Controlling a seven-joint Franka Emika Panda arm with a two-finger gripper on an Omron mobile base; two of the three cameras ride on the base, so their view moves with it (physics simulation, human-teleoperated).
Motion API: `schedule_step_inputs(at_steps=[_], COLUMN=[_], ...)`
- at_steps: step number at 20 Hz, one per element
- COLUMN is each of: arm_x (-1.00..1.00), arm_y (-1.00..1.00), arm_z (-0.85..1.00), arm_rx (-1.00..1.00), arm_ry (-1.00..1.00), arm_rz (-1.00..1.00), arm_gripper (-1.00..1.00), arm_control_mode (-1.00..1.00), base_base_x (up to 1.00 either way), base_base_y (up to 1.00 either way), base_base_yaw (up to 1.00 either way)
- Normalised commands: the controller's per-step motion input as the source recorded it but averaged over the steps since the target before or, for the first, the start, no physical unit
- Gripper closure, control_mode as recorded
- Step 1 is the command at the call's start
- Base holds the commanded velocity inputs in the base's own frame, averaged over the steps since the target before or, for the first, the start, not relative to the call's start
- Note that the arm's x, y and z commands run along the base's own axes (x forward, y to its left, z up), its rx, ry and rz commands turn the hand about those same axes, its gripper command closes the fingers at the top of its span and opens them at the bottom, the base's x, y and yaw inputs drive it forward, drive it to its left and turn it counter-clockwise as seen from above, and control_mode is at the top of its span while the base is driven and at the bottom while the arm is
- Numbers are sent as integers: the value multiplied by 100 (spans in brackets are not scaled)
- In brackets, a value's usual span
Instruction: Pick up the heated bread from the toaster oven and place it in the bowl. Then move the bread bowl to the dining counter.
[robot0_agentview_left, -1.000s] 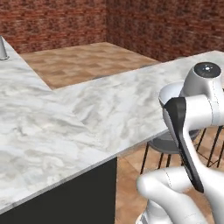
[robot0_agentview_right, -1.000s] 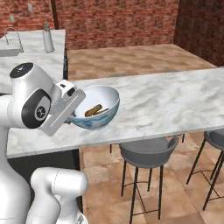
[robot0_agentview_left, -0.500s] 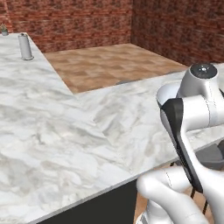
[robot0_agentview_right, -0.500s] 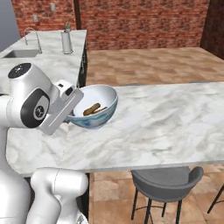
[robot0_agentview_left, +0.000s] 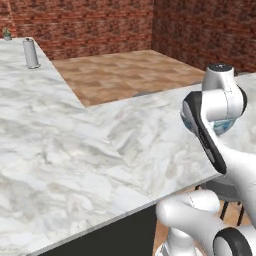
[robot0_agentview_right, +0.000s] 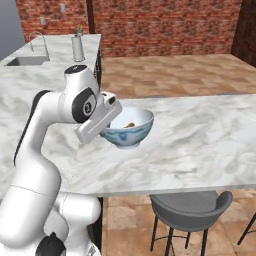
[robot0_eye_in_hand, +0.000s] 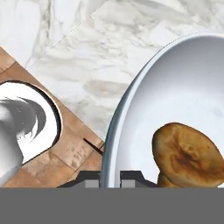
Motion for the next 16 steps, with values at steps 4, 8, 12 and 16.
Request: schedule_step_inputs(at_steps=[4, 8, 12, 16], arm_x=[100, 100, 98, 91], arm_y=[-79, -80, -54, -18], arm_z=[-66, -69, -62, -64], arm_rx=[5, 10, 5, 0], arm_ry=[12, 2, -3, -9], arm_rz=[0, 0, 0, 0], arm_gripper=[100, 100, 100, 100], arm_control_mode=[-100, -100, -100, -100], base_base_x=[0, 0, 0, 0], base_base_y=[0, 0, 0, 0], base_base_yaw=[0, 0, 0, 0])
